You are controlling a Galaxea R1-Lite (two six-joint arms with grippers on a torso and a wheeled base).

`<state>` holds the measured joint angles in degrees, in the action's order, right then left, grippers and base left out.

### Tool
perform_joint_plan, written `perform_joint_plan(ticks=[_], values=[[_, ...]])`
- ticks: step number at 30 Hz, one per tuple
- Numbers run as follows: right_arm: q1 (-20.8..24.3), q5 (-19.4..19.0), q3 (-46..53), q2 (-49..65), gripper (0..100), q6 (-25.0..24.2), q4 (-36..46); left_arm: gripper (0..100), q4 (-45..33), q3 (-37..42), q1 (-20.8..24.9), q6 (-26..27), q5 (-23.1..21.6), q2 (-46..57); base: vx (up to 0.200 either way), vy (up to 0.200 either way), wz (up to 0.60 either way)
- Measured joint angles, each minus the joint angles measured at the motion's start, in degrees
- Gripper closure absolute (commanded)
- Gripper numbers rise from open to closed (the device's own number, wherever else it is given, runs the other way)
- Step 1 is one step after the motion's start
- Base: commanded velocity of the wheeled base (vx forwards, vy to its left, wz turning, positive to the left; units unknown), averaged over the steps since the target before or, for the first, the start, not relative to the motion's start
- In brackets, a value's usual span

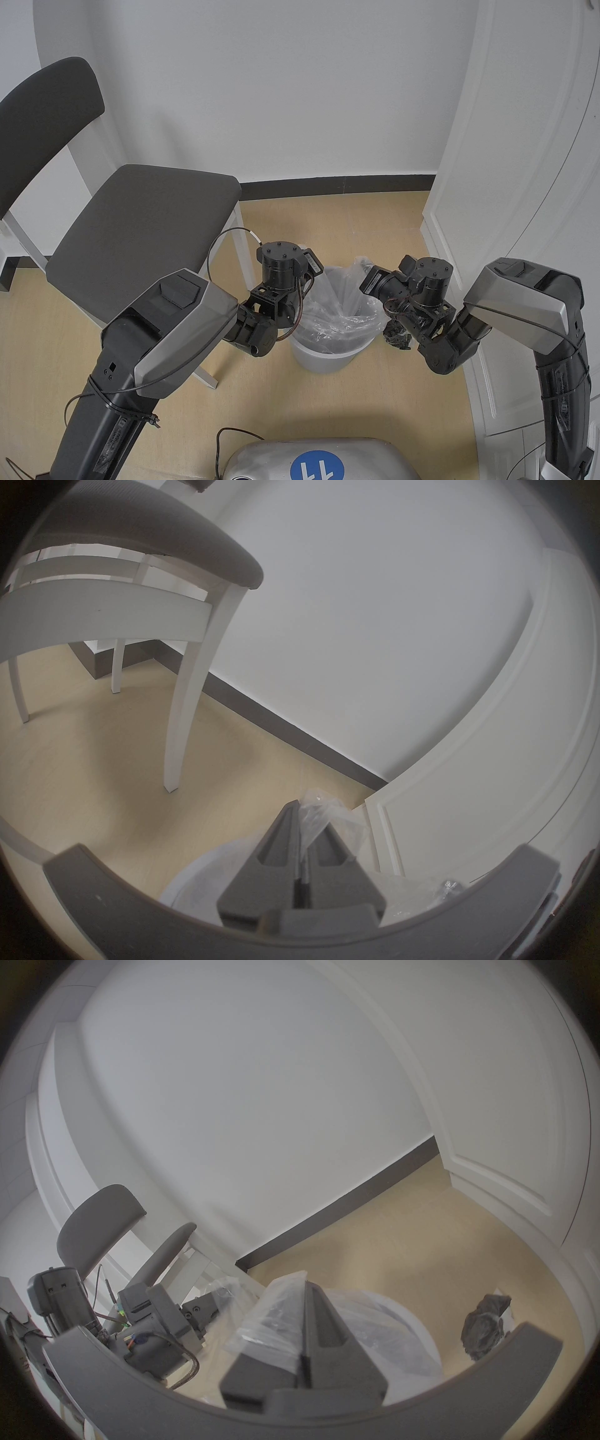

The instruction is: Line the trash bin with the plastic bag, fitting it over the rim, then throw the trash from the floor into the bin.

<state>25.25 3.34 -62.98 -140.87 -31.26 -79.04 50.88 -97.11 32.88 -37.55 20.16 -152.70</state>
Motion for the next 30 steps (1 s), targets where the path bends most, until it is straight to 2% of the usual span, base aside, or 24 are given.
perform_joint_plan(ticks=[10,20,30], values=[[3.9,1.7,-0.6,-5.0,100,-0.9,-5.2,100,1.7,3.5,-0.4,0.3,0.1,0.8,0.0,0.0,0.0],[3.5,1.8,-0.8,-6.5,100,-0.6,-5.1,100,1.8,5.4,-0.1,3.2,0.0,-0.4,0.0,0.0,0.0],[2.4,1.7,-1.0,-7.2,100,1.4,-4.4,100,1.8,7.0,-0.4,8.5,-0.1,-1.7,0.0,0.0,0.0]])
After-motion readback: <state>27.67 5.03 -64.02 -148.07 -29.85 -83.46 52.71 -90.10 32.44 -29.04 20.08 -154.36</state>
